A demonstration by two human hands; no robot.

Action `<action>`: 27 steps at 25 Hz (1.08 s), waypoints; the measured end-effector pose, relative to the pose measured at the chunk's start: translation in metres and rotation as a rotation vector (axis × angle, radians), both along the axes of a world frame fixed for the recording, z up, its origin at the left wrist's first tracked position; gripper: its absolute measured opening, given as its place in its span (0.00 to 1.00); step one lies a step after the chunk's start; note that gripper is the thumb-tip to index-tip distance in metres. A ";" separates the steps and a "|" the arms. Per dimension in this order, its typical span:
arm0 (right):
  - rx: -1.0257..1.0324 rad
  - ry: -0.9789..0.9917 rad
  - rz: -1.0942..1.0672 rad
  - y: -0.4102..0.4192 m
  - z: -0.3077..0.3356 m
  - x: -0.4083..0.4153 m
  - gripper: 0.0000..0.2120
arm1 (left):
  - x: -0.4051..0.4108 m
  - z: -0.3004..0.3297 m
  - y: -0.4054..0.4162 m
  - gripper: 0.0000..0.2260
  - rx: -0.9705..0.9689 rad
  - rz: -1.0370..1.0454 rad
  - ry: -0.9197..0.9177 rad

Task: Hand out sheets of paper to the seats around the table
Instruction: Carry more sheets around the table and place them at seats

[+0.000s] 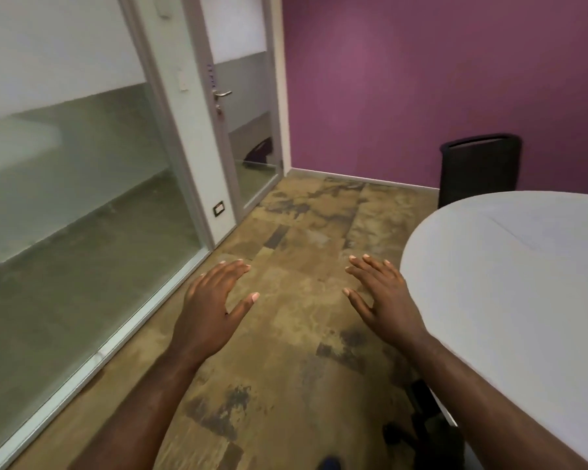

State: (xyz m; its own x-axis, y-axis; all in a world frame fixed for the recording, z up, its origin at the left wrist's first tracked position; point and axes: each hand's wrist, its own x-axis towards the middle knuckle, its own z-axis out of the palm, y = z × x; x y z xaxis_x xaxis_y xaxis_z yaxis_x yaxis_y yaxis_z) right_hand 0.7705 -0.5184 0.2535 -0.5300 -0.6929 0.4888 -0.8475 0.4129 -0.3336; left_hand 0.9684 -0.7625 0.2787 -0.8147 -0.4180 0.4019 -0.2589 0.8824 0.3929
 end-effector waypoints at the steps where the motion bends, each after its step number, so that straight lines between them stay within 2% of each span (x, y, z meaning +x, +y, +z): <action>1: -0.010 -0.004 -0.030 -0.007 -0.003 -0.018 0.18 | -0.028 -0.002 -0.010 0.23 0.003 -0.028 0.001; 7: -0.049 -0.027 -0.214 -0.031 -0.016 -0.142 0.18 | -0.205 -0.003 -0.047 0.22 0.027 -0.216 -0.016; 13: -0.078 -0.020 -0.469 0.001 -0.018 -0.235 0.16 | -0.371 -0.004 -0.040 0.22 -0.015 -0.447 -0.058; 22: -0.023 -0.057 -1.034 0.066 -0.044 -0.315 0.16 | -0.612 -0.035 0.036 0.22 0.056 -1.020 -0.113; 27: -0.034 -0.100 -1.332 0.095 -0.046 -0.323 0.16 | -0.697 -0.037 0.110 0.23 0.012 -1.364 -0.134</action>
